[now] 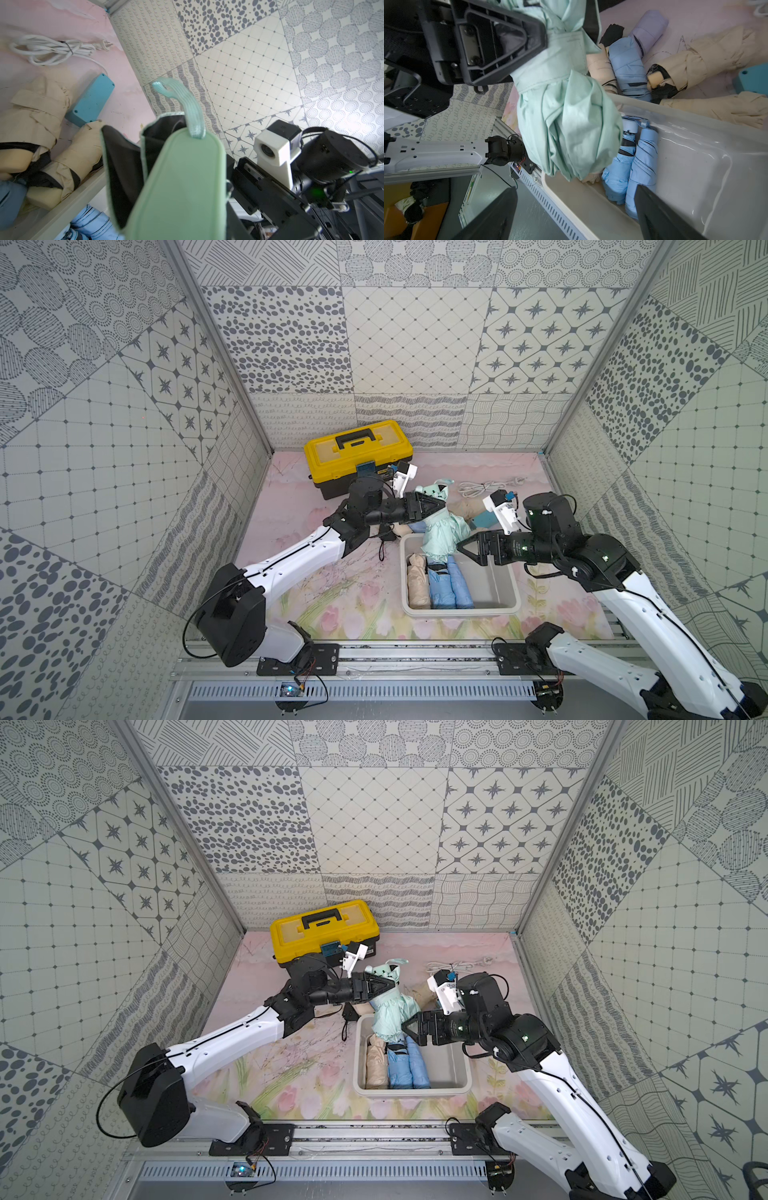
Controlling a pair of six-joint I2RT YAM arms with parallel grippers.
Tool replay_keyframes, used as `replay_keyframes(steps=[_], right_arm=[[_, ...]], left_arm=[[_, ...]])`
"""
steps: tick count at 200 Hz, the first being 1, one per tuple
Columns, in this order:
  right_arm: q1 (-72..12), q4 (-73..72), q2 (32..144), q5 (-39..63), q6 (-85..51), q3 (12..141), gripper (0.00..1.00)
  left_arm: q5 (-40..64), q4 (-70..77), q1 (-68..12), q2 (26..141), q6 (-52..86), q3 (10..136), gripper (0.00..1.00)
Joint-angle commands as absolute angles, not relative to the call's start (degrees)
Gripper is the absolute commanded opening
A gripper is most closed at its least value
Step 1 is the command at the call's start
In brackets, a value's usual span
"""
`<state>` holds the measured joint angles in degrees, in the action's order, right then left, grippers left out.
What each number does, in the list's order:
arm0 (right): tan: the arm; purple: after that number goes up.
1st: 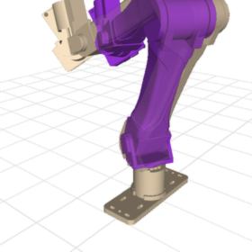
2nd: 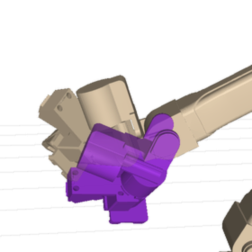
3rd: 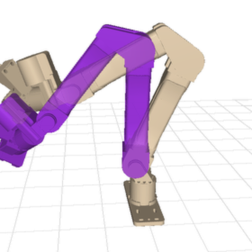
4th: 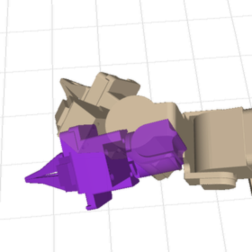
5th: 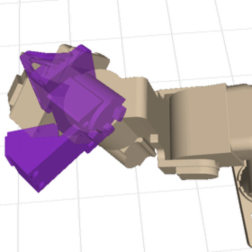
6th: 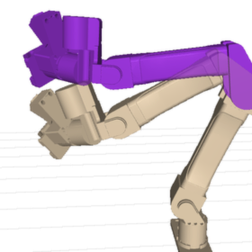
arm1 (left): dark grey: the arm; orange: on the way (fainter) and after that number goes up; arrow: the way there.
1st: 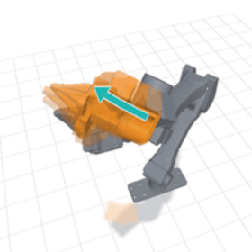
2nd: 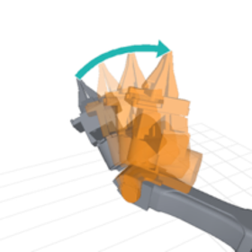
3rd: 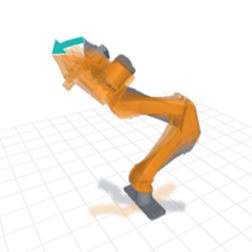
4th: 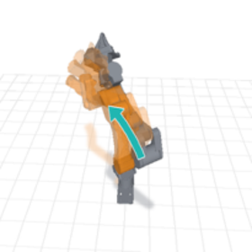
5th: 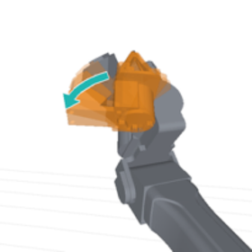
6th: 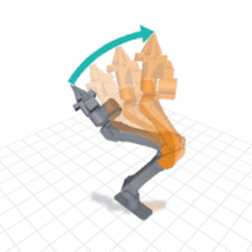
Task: Put the umbrella into the storage box
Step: Pick up the umbrella from the center of the board.
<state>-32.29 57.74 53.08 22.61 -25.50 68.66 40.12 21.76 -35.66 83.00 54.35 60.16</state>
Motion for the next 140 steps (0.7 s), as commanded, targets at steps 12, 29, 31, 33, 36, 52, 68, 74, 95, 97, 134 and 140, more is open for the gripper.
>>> replay_keyframes(steps=[12,29,31,33,36,52,68,74,95,97,134,140], right_arm=[[-30.8,51.8,53.7,27.6,-23.9,70.8,0.94],[-30.5,50.1,55.0,28.7,-24.1,70.8,0.94],[-30.5,49.9,55.1,29.0,-24.1,70.7,0.94],[-30.5,49.5,55.3,29.3,-24.2,70.6,0.94],[-30.5,48.8,55.5,29.7,-24.4,70.4,0.94],[-30.5,44.7,56.2,32.5,-26.3,69.0,0.93],[-30.5,39.5,56.4,35.3,-28.7,66.9,0.9],[-30.6,37.5,56.4,35.9,-29.6,66.1,0.89],[-30.6,34.4,56.8,36.3,-30.9,64.1,0.85],[-30.6,34.2,56.8,36.4,-31.0,64.0,0.85],[-30.6,29.6,57.0,37.8,-33.3,61.0,0.7],[-30.6,29.0,56.9,37.9,-33.7,60.6,0.66]], left_arm=[[58.6,47.2,-35.8,85.6,56.4,60.5,0.34],[59.5,50.6,-36.0,86.5,58.7,60.5,0.34],[59.6,50.9,-36.1,86.6,58.9,60.5,0.34],[59.7,51.2,-36.1,86.7,59.0,60.5,0.34],[59.7,51.4,-36.2,86.8,59.2,60.5,0.34],[60.0,52.3,-36.7,87.2,59.4,60.5,0.34],[59.7,52.6,-37.0,87.3,59.4,60.5,0.34],[59.7,53.0,-37.2,87.4,59.4,60.5,0.34],[59.3,55.1,-37.4,87.9,60.7,60.6,0.34],[59.3,55.4,-37.5,88.0,60.8,60.6,0.34],[58.6,58.4,-37.7,89.4,63.1,61.0,0.33],[58.6,58.5,-37.7,89.5,63.1,61.1,0.33]])
